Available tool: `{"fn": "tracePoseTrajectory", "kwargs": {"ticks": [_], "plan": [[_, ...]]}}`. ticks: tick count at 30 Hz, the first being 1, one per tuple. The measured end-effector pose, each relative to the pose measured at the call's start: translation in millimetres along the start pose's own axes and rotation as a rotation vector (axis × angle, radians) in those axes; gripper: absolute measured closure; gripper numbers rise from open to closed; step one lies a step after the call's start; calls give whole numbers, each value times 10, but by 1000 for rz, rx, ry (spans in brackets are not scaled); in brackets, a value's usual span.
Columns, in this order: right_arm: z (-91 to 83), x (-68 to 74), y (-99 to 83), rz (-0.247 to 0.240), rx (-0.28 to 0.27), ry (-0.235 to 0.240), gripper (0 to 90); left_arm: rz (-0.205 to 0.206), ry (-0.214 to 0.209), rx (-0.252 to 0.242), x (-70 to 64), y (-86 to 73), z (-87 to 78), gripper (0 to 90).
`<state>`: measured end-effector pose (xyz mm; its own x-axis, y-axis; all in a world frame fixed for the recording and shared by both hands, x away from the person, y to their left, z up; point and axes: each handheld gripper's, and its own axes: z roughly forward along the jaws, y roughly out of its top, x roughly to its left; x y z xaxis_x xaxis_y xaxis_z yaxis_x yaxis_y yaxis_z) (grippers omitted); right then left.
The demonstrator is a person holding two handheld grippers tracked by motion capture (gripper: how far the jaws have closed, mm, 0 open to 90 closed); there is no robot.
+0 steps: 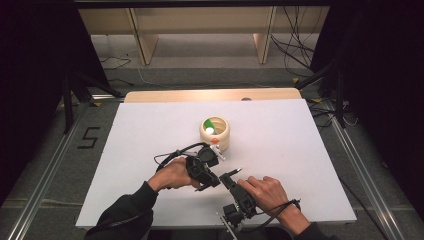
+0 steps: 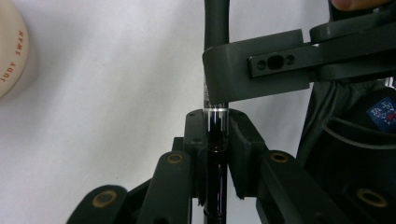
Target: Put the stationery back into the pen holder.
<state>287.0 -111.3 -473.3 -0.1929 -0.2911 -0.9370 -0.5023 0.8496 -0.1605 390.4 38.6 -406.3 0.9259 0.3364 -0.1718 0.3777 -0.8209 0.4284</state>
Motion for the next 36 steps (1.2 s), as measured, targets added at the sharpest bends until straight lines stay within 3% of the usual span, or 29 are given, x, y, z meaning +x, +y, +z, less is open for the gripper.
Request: {"fn": "tracePoseTrajectory", "kwargs": {"ticks": [4, 11, 15, 19, 28, 36], "plan": [[7, -15, -15, 21, 13, 1, 697, 5, 14, 0, 19, -13, -27, 789], [-12, -73, -105, 77, 30, -46, 561, -19, 28, -31, 88, -71, -115, 790], [-27, -113, -165, 164, 47, -54, 494, -38, 49, -65, 132, -104, -181, 790], [-52, -148, -225, 268, 52, -43, 485, -60, 66, -108, 168, -133, -256, 789], [-108, -286, -432, 592, 42, 35, 433, -86, 109, -207, 231, -178, -409, 788], [-178, -405, -669, 1005, -77, 171, 391, -115, 146, -302, 258, -195, -514, 788]]}}
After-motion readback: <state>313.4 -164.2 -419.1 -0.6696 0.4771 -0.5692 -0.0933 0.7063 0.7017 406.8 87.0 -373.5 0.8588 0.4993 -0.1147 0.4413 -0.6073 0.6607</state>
